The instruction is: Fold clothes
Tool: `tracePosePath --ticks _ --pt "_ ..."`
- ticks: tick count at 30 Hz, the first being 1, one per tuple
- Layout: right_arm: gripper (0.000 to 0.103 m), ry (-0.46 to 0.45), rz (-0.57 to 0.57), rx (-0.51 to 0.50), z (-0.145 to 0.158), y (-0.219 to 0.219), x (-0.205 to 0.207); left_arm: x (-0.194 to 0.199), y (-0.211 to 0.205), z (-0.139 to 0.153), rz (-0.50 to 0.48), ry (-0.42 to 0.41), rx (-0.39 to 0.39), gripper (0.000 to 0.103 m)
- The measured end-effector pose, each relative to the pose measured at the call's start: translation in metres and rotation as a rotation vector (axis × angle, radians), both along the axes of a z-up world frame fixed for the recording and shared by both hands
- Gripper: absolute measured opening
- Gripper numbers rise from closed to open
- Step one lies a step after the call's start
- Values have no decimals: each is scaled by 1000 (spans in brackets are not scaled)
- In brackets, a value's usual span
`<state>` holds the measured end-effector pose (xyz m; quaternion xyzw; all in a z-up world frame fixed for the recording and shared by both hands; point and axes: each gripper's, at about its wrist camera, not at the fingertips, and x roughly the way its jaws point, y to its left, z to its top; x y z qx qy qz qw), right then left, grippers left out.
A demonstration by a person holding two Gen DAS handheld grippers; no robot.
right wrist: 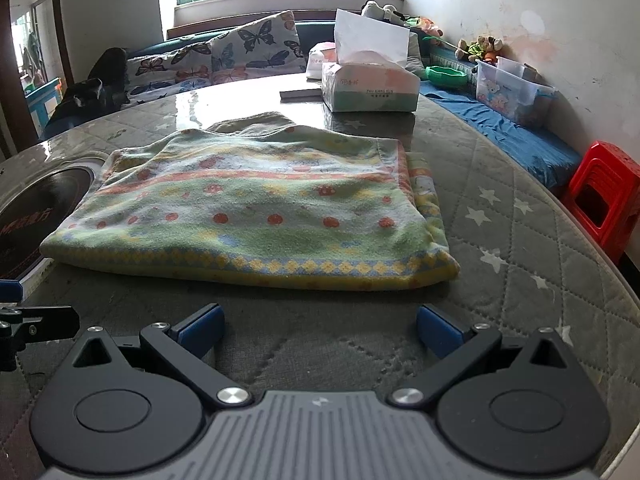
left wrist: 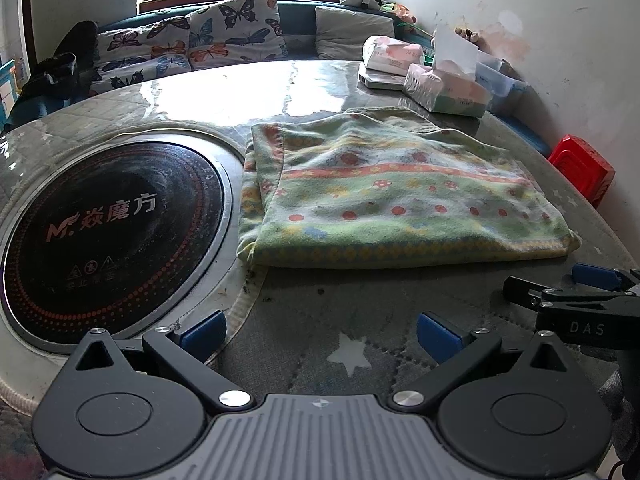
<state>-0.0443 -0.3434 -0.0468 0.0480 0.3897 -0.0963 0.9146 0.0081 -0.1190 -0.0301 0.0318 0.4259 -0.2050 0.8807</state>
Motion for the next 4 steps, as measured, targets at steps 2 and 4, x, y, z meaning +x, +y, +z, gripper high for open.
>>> tracePosePath --ticks 2,4 --pt "103 -2 0 0 0 0 0 0 0 0 0 0 1 103" --pt "103 -3 0 -1 0 0 0 0 -1 0 1 1 3 103"
